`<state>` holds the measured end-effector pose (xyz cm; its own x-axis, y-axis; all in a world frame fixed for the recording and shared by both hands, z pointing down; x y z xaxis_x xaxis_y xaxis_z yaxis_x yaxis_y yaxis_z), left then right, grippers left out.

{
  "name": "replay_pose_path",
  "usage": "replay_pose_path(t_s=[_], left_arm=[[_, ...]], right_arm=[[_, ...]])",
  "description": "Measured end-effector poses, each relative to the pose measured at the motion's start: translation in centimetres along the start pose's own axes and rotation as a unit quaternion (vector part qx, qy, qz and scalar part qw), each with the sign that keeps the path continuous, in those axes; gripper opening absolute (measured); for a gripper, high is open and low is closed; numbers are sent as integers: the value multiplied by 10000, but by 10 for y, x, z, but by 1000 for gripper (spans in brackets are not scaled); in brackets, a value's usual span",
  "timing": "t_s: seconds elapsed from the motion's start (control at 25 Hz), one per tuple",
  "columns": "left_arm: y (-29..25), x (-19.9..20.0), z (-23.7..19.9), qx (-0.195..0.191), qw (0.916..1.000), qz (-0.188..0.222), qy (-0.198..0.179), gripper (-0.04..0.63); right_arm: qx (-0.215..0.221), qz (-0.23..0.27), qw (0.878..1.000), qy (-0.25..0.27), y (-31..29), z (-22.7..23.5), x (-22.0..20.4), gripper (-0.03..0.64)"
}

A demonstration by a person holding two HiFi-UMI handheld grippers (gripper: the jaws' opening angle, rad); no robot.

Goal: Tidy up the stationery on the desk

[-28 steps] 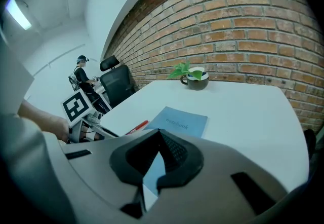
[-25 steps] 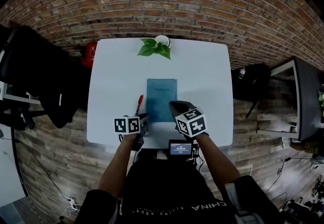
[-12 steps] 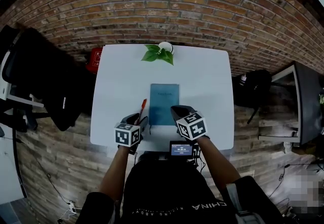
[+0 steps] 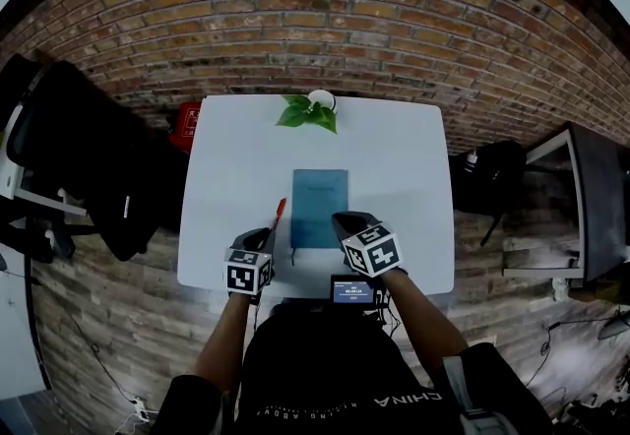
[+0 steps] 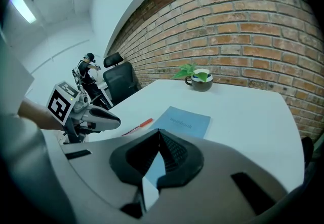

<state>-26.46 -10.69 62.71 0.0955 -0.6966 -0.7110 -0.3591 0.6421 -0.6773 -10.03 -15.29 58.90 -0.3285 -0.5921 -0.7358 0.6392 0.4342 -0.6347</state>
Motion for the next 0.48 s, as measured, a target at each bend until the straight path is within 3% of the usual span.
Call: replay_pose_path(t_s=[0.2, 0.48], left_arm=[[2, 4, -3, -100, 9999, 75, 107, 11], [-10, -11, -8, -77, 9987, -438, -251, 12]], right_arm=[[107, -126, 9998, 59, -12, -17, 2, 11], [229, -206, 9995, 7, -35, -41, 8, 11]])
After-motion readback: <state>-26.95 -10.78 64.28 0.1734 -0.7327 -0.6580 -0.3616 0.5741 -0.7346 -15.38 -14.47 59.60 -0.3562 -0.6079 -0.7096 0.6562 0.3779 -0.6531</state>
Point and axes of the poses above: the fingertips, and each gripper's own axes: y backward along the fingers, z to its right, x out of its top, the point moved 2 cm from there along y, backward along the fingers, and after that the axes turned 1 degree about z, right-handed, at the moved point
